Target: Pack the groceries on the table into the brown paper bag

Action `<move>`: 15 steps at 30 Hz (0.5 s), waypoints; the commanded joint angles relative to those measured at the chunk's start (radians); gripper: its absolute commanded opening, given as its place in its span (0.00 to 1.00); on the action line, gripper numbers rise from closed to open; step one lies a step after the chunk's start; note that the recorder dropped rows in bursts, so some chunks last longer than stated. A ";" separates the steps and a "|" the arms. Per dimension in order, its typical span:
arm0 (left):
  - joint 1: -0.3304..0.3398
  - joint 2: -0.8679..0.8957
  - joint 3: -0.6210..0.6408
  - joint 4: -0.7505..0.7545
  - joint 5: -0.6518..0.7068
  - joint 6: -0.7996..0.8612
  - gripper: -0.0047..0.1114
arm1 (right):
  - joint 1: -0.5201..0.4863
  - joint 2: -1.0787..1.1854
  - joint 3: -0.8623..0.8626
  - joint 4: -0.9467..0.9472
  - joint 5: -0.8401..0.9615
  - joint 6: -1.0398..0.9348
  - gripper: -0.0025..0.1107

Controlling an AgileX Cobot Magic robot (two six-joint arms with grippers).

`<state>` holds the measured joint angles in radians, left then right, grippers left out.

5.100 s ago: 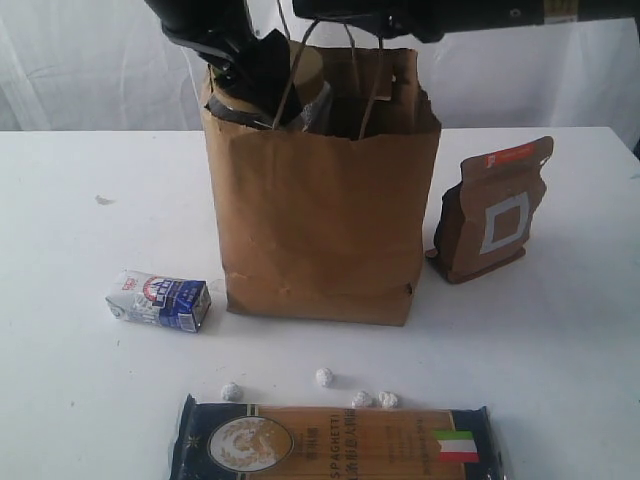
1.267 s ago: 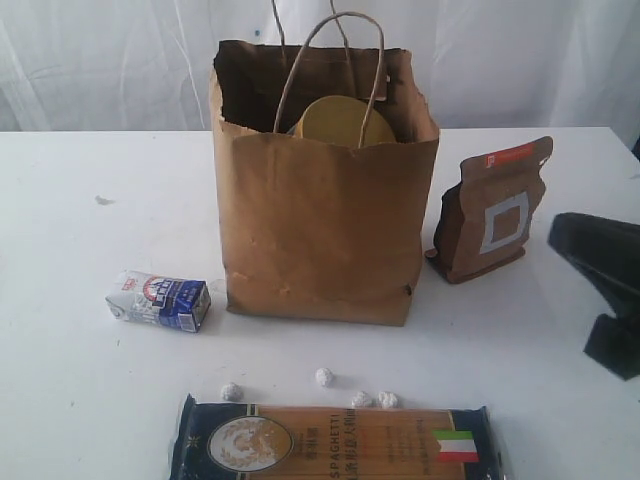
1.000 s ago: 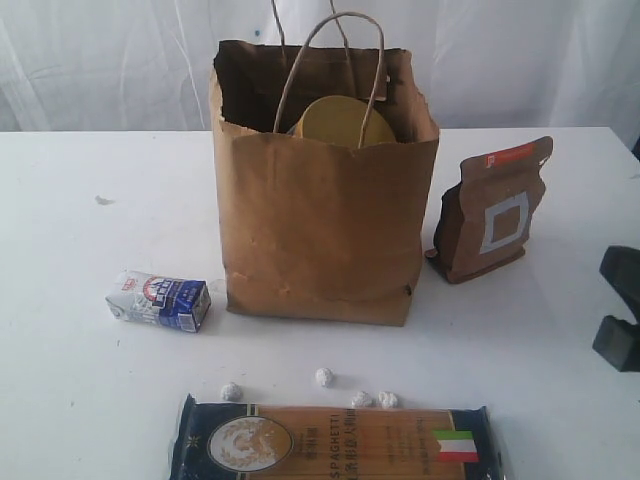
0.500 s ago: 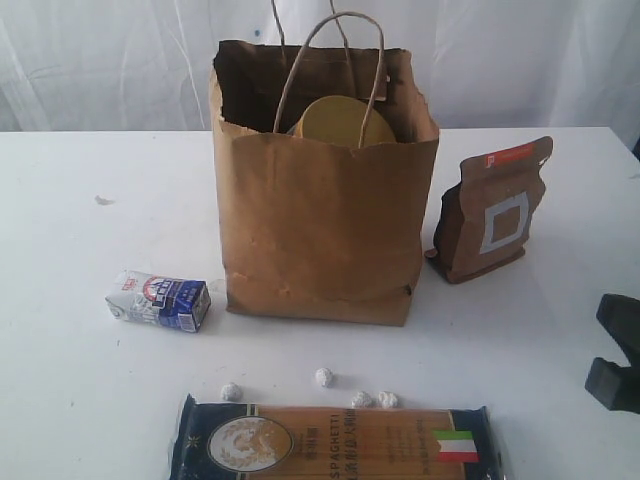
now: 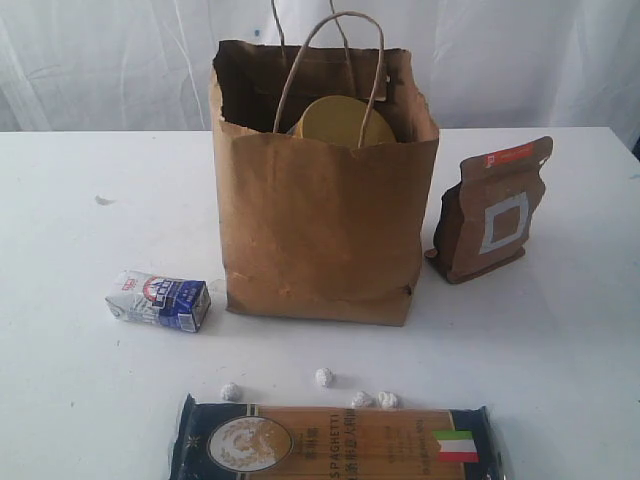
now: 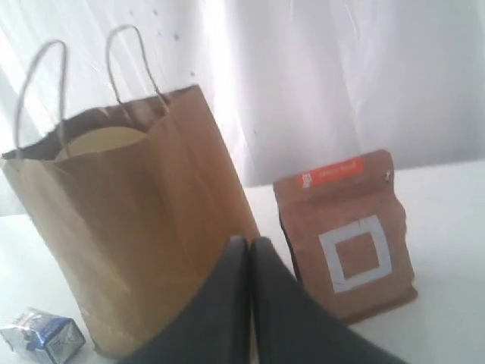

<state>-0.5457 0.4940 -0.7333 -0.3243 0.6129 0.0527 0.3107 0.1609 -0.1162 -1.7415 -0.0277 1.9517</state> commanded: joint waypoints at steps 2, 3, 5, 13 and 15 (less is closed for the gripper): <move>0.002 -0.005 0.006 -0.013 0.007 0.002 0.04 | -0.015 -0.161 0.087 -0.003 -0.041 0.043 0.02; 0.002 -0.005 0.006 -0.013 0.007 0.002 0.04 | -0.015 -0.161 0.094 -0.003 -0.034 0.096 0.02; 0.002 -0.005 0.006 -0.013 0.007 0.002 0.04 | -0.015 -0.161 0.097 0.001 -0.023 0.152 0.02; 0.002 -0.005 0.006 -0.013 0.007 0.002 0.04 | -0.015 -0.161 0.100 0.257 0.028 0.093 0.02; 0.002 -0.005 0.006 -0.013 0.007 0.002 0.04 | -0.015 -0.161 0.106 0.378 0.028 -0.093 0.02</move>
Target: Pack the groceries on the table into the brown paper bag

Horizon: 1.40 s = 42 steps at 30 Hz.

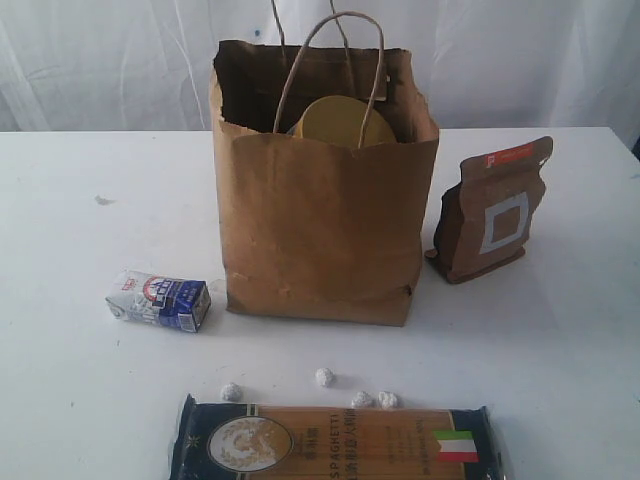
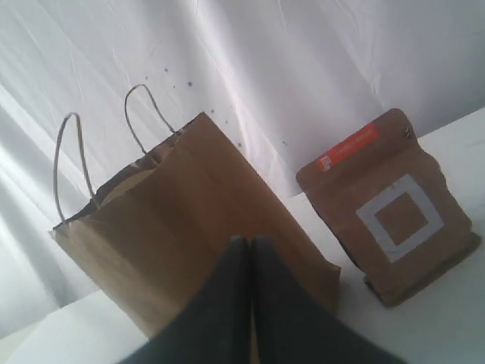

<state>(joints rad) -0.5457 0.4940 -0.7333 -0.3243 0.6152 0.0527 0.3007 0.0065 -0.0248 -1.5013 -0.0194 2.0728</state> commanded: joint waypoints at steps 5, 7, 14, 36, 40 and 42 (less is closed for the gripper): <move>0.002 -0.005 0.006 -0.013 0.005 0.004 0.04 | -0.005 -0.006 0.015 0.921 0.080 -1.250 0.02; 0.002 -0.005 0.006 -0.013 0.005 0.004 0.04 | -0.005 -0.006 0.015 1.147 0.105 -1.577 0.02; 0.002 -0.005 0.006 -0.013 0.006 0.006 0.04 | -0.005 -0.006 0.025 1.187 0.186 -1.712 0.02; 0.002 -0.005 0.006 -0.013 0.006 0.006 0.04 | -0.005 -0.006 0.025 1.242 0.251 -1.699 0.02; 0.002 -0.005 0.006 -0.013 0.006 0.006 0.04 | -0.005 -0.006 0.025 1.247 0.251 -1.734 0.02; 0.002 -0.005 0.006 -0.013 0.006 0.006 0.04 | -0.005 -0.006 0.025 1.264 0.251 -1.768 0.02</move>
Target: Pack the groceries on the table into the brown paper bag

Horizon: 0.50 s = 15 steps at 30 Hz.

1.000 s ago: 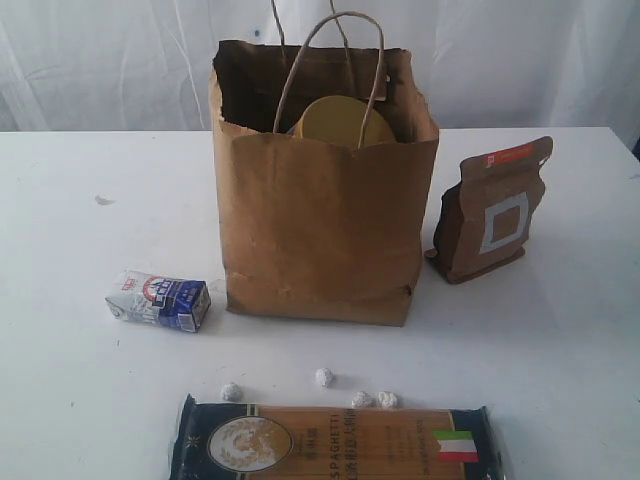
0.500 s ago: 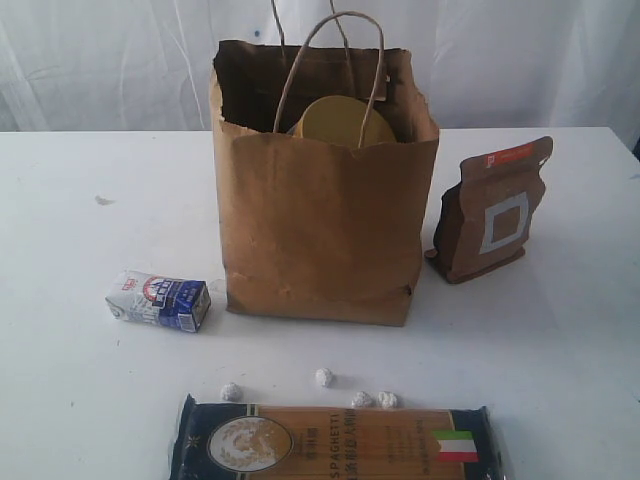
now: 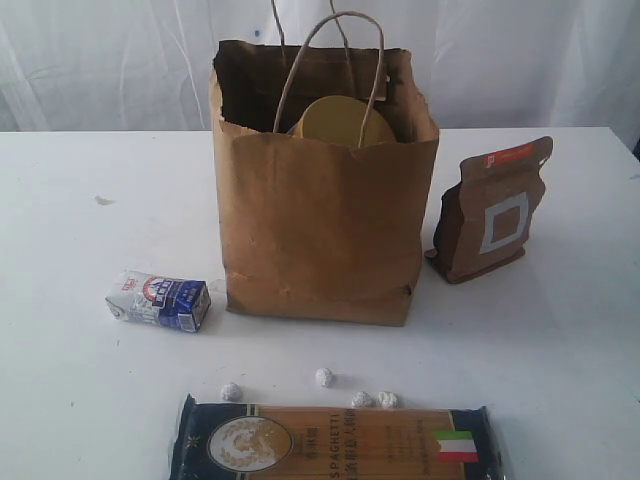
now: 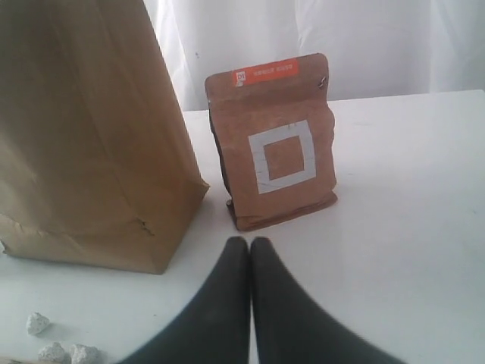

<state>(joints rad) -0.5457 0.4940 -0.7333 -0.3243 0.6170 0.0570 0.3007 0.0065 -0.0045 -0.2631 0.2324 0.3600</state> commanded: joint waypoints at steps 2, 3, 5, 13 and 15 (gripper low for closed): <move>0.002 -0.005 0.006 -0.013 0.004 0.002 0.04 | -0.005 -0.006 0.004 0.053 -0.001 -0.112 0.02; 0.002 -0.005 0.006 -0.013 0.004 0.002 0.04 | -0.005 -0.006 0.004 0.068 -0.001 -0.140 0.02; 0.002 -0.005 0.006 -0.013 0.004 0.002 0.04 | -0.005 -0.006 0.004 0.087 -0.001 -0.183 0.02; 0.002 -0.005 0.006 -0.013 0.004 0.002 0.04 | -0.005 -0.006 0.004 0.171 -0.001 -0.277 0.02; 0.002 -0.005 0.006 -0.013 0.004 0.002 0.04 | -0.005 -0.006 0.004 0.181 -0.001 -0.277 0.02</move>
